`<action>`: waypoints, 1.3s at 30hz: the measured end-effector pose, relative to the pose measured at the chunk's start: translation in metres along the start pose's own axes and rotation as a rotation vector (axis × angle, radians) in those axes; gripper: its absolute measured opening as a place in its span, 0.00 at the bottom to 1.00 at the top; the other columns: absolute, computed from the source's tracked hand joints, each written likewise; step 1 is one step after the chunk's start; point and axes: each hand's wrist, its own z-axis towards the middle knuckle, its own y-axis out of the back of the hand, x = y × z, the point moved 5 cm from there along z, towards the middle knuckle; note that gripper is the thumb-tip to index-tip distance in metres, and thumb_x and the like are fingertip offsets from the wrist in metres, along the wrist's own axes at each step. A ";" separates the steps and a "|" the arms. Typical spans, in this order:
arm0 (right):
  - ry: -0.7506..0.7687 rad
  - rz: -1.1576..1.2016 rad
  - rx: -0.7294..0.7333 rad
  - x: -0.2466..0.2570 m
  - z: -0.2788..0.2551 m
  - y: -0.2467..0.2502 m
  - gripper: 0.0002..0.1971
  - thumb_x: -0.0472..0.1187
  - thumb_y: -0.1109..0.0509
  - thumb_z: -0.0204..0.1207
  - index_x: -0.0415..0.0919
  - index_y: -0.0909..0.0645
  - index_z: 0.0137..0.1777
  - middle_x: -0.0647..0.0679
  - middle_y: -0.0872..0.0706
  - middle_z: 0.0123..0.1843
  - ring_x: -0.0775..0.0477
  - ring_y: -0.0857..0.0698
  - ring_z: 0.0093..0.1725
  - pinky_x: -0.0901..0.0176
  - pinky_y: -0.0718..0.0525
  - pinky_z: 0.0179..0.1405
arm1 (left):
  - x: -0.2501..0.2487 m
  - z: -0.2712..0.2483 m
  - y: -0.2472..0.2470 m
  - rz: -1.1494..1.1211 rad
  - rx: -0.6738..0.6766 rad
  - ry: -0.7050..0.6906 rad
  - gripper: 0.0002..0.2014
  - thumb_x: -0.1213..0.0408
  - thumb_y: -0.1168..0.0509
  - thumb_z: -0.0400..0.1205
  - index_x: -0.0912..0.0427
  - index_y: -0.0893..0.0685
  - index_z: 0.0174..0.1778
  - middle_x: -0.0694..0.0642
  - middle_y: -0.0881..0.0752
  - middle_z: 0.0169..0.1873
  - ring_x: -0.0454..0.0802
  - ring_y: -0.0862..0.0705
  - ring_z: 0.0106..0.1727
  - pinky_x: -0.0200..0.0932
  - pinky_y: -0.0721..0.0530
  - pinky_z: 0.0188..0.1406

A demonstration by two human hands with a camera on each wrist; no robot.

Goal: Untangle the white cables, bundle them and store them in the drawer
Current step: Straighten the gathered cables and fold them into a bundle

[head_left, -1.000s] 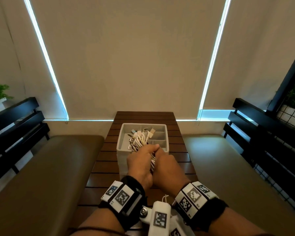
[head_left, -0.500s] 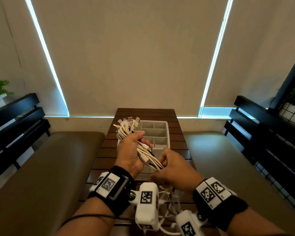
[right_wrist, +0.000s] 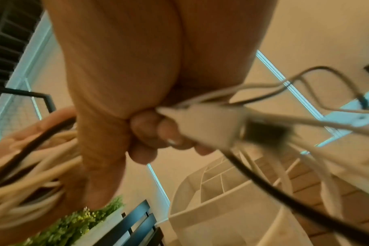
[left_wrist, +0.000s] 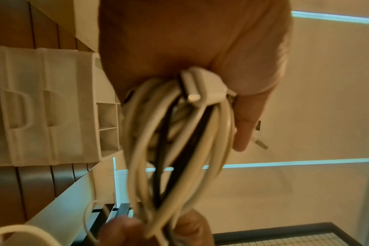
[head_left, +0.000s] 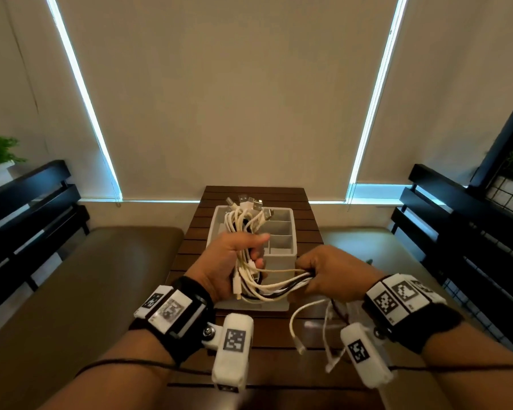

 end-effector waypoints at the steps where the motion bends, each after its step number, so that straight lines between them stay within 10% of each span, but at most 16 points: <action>1: -0.004 -0.036 -0.010 -0.001 0.002 0.003 0.13 0.49 0.19 0.65 0.44 0.18 0.30 0.53 0.17 0.28 0.60 0.21 0.30 0.55 0.19 0.36 | 0.002 -0.001 -0.001 0.017 0.015 0.005 0.12 0.63 0.28 0.69 0.59 0.23 0.23 0.54 0.27 0.18 0.47 0.24 0.18 0.40 0.21 0.24; 9: 0.039 -0.256 0.060 0.021 0.004 0.011 0.14 0.45 0.19 0.64 0.53 0.24 0.37 0.55 0.18 0.37 0.58 0.18 0.38 0.59 0.18 0.40 | -0.011 0.002 -0.005 0.038 -0.069 -0.126 0.09 0.72 0.28 0.68 0.61 0.21 0.27 0.55 0.25 0.20 0.49 0.23 0.21 0.43 0.18 0.27; 19: 0.055 0.713 0.139 0.028 0.006 -0.050 0.20 0.31 0.27 0.70 0.41 0.23 0.62 0.38 0.11 0.55 0.37 0.12 0.54 0.43 0.15 0.61 | -0.016 0.005 -0.008 0.005 -0.195 -0.324 0.08 0.78 0.33 0.75 0.62 0.19 0.34 0.54 0.24 0.21 0.49 0.22 0.23 0.44 0.18 0.28; 22: 0.074 0.963 0.197 0.035 0.003 -0.059 0.11 0.48 0.25 0.72 0.45 0.16 0.50 0.46 0.11 0.42 0.43 0.13 0.43 0.54 0.14 0.47 | -0.017 0.004 -0.008 0.026 -0.156 -0.342 0.06 0.77 0.31 0.73 0.62 0.18 0.35 0.54 0.23 0.21 0.49 0.21 0.24 0.45 0.17 0.30; 25: -0.031 1.131 0.185 0.036 -0.001 -0.060 0.22 0.63 0.45 0.81 0.51 0.15 0.49 0.51 0.11 0.39 0.54 0.13 0.38 0.60 0.14 0.43 | -0.019 0.003 -0.009 -0.019 -0.105 -0.323 0.07 0.77 0.31 0.70 0.62 0.19 0.36 0.54 0.24 0.21 0.49 0.21 0.23 0.44 0.17 0.29; 31: 0.072 1.146 0.200 0.039 -0.002 -0.073 0.21 0.55 0.43 0.82 0.38 0.21 0.42 0.52 0.28 0.25 0.57 0.30 0.22 0.68 0.27 0.24 | -0.023 0.003 -0.008 -0.068 -0.118 -0.335 0.05 0.74 0.31 0.66 0.61 0.18 0.34 0.55 0.24 0.21 0.49 0.22 0.22 0.45 0.17 0.28; 39: 0.148 0.491 0.266 0.033 -0.005 -0.054 0.16 0.55 0.39 0.80 0.46 0.26 0.36 0.56 0.27 0.26 0.60 0.28 0.23 0.67 0.26 0.27 | -0.013 -0.002 -0.003 -0.167 0.009 -0.178 0.07 0.72 0.29 0.64 0.59 0.19 0.34 0.51 0.27 0.19 0.46 0.23 0.21 0.44 0.17 0.29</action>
